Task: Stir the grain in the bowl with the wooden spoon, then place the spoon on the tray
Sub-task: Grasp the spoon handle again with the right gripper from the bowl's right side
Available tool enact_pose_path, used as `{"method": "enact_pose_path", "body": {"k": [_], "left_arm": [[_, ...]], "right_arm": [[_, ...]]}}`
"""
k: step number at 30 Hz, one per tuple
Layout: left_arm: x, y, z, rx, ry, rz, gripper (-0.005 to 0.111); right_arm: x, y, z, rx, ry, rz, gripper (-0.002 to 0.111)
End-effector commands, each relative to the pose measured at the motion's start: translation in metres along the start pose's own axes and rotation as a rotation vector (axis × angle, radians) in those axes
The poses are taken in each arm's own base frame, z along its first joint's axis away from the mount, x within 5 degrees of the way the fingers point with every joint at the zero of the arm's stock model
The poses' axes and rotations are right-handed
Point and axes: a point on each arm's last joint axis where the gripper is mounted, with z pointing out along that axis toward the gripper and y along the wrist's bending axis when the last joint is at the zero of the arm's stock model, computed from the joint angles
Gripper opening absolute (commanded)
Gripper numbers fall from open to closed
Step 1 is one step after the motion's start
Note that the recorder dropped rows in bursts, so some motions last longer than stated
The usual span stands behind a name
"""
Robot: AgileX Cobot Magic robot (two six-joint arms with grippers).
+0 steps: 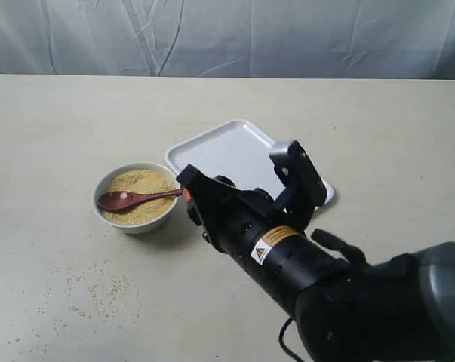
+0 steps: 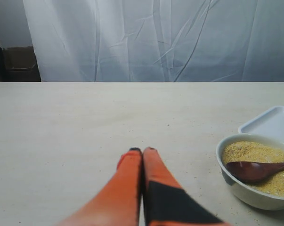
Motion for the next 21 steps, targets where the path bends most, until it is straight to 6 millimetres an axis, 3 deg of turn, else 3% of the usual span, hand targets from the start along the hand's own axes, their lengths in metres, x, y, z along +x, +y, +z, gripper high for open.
{"method": "enact_pose_path", "body": {"k": [1, 6, 10, 21], "left_arm": [[0.0, 0.0, 0.0, 0.0, -0.015, 0.001, 0.0], [0.0, 0.0, 0.0, 0.0, -0.015, 0.001, 0.0], [0.0, 0.0, 0.0, 0.0, -0.015, 0.001, 0.0], [0.0, 0.0, 0.0, 0.0, -0.015, 0.001, 0.0]], "right_arm": [[0.011, -0.013, 0.003, -0.014, -0.072, 0.2, 0.037], [0.023, -0.036, 0.015, 0.06, -0.081, 0.357, 0.038], [0.026, -0.047, 0.021, 0.094, -0.106, 0.351, 0.048], [0.037, -0.034, 0.053, 0.063, -0.159, 0.428, 0.051]]}}
